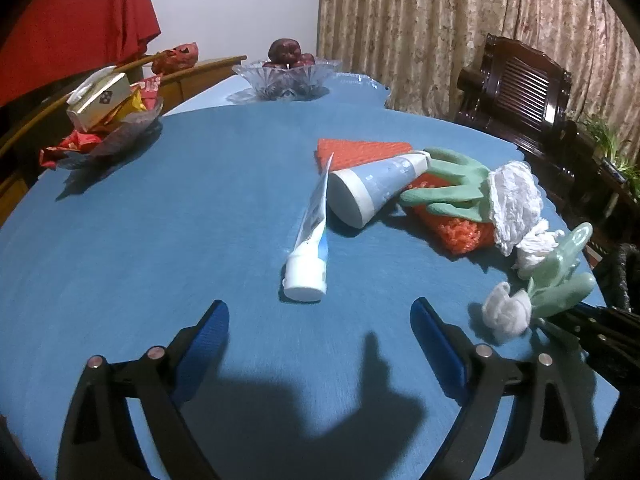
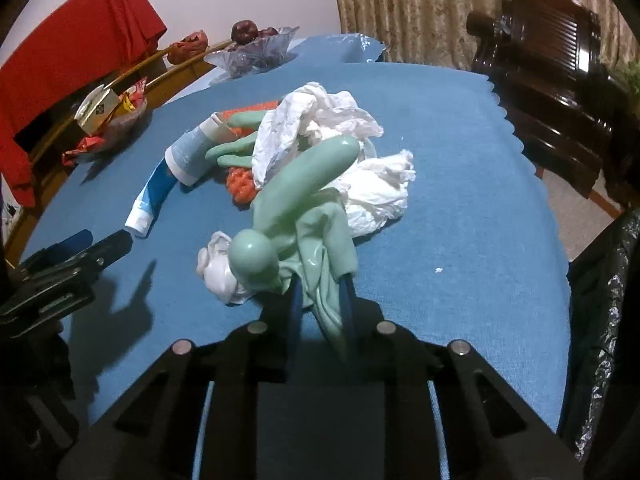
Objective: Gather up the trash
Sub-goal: 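Grasp the green rubber glove with the right gripper while the left gripper grasps the toothpaste tube, then carry the green glove and toothpaste tube over the black bin with both grippers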
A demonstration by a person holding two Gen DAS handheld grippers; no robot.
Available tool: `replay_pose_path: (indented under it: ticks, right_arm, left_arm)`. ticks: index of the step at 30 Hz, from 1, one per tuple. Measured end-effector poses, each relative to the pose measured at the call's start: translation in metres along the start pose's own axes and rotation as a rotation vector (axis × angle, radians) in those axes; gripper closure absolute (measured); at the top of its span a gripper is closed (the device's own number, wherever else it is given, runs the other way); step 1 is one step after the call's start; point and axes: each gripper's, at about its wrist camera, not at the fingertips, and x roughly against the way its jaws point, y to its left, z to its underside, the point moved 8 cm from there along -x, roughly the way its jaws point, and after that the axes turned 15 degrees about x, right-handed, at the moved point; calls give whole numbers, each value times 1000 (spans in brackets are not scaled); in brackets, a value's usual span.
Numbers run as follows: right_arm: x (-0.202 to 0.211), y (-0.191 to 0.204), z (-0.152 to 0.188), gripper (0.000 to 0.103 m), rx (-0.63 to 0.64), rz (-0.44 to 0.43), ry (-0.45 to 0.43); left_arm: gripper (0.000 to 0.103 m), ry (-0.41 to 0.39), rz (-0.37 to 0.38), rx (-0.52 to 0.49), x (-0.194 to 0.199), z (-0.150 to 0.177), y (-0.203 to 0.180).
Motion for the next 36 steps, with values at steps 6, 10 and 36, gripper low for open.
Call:
replay_pose_path:
  ticks: [6, 10, 36]
  right_arm:
    - [-3, -4, -3, 72, 7, 19, 5]
    - [-8, -5, -2, 70, 13, 22, 15]
    - [73, -10, -25, 95, 37, -1, -121]
  left_arm:
    - [16, 17, -19, -2, -20, -9, 4]
    - [22, 41, -20, 4, -37, -16, 5]
    - [75, 39, 57, 15, 39, 8, -21]
